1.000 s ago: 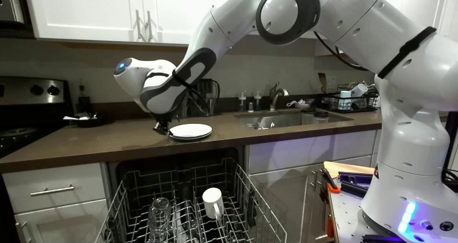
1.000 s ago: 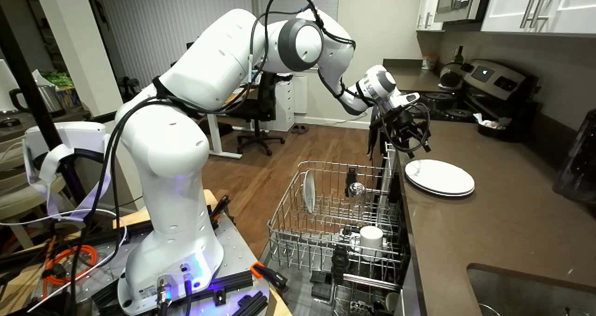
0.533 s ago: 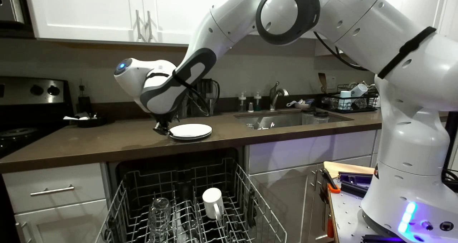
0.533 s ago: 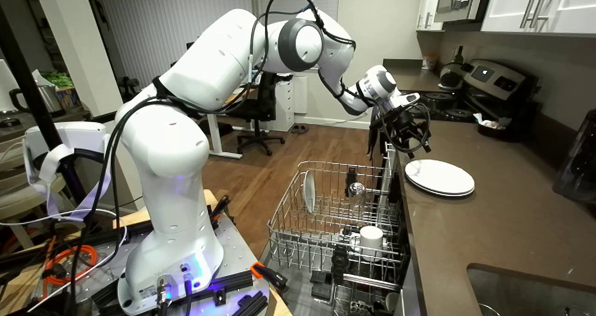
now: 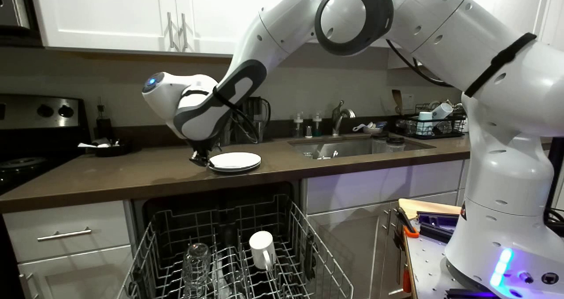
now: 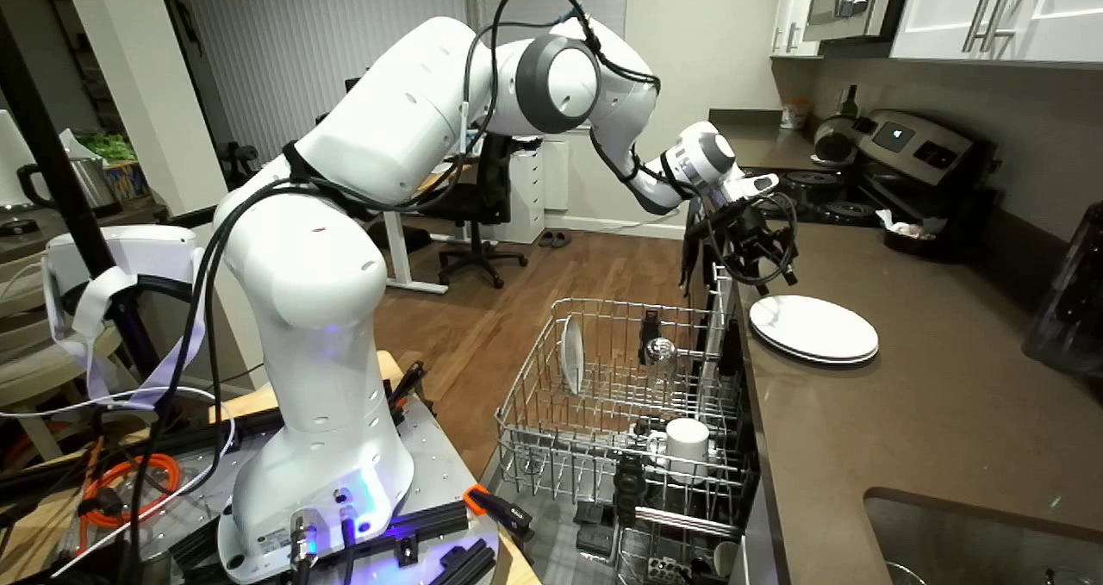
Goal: Pick a plate on the counter and put it in the rack
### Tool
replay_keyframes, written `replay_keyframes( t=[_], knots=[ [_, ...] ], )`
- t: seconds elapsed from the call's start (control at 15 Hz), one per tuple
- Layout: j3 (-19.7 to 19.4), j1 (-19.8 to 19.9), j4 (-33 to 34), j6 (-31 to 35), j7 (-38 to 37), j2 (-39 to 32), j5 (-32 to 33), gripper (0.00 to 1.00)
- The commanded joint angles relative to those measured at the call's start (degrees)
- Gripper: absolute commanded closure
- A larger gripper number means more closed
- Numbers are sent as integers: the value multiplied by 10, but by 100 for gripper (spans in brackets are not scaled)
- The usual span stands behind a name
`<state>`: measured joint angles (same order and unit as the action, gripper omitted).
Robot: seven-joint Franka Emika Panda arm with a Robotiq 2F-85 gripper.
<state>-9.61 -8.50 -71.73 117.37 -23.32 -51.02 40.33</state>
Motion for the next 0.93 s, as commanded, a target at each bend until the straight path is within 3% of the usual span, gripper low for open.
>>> replay_keyframes(
  t=[0.0, 0.33, 0.47, 0.53, 0.6, 0.87],
  knots=[
    [6, 9, 0, 11, 21, 0, -21, 34],
    [6, 10, -1, 14, 22, -1, -38, 33],
    [5, 10, -1, 13, 23, -2, -43, 40],
    [5, 10, -2, 13, 24, -3, -45, 55],
    [4, 9, -2, 13, 24, -3, -47, 54],
    [3, 9, -2, 13, 25, -6, -54, 70]
  ],
)
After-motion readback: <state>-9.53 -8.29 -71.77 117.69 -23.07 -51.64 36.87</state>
